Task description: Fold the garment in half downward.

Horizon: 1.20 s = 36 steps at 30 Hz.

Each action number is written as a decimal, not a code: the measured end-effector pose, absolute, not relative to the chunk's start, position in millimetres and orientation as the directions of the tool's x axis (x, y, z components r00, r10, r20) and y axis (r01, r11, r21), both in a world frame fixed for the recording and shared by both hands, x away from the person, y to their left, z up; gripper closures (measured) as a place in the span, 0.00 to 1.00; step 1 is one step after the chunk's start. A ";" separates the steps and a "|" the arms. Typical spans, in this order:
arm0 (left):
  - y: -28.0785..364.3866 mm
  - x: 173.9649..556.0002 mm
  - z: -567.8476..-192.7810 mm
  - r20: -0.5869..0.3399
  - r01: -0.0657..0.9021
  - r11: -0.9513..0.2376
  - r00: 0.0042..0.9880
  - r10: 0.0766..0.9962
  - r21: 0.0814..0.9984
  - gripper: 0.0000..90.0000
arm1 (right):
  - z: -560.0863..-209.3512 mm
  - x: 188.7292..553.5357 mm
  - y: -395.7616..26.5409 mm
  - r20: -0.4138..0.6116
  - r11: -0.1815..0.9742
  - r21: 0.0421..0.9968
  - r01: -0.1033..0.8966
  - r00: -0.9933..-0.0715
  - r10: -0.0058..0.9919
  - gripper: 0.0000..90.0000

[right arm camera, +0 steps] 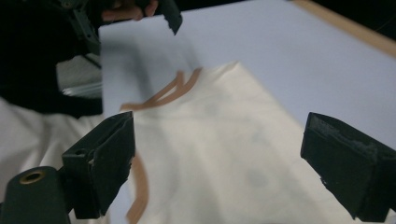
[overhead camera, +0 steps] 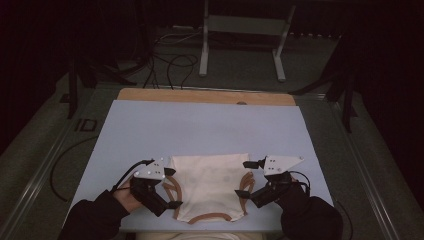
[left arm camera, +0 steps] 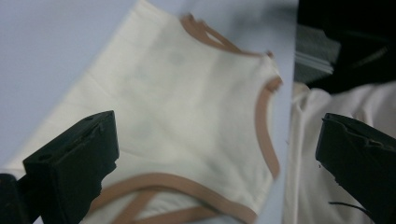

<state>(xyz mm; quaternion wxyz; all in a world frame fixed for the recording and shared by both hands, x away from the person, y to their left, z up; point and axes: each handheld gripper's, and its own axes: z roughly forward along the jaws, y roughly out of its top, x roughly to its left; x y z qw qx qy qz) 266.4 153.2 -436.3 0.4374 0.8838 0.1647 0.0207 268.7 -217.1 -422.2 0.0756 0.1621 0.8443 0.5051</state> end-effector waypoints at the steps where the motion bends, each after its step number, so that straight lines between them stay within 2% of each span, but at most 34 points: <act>1: 153.9 270.4 -432.6 -0.092 0.267 -0.561 0.943 0.320 0.784 0.00 | -420.0 270.8 -217.4 0.029 0.435 0.880 0.193 -0.934 0.355 0.12; 5: 153.9 277.6 -427.8 -0.071 0.252 -0.549 0.942 0.328 0.797 0.00 | -413.5 281.6 -215.6 -0.008 0.446 0.877 0.179 -0.923 0.385 0.11; 13: 152.3 289.9 -426.7 -0.054 0.243 -0.552 0.940 0.337 0.798 0.00 | -413.6 297.0 -211.9 -0.011 0.452 0.873 0.185 -0.918 0.397 0.11; 36: 164.5 333.5 -451.1 -0.075 0.333 -0.546 0.895 0.440 0.768 0.00 | -436.4 345.6 -219.1 0.033 0.446 0.845 0.294 -0.862 0.505 0.11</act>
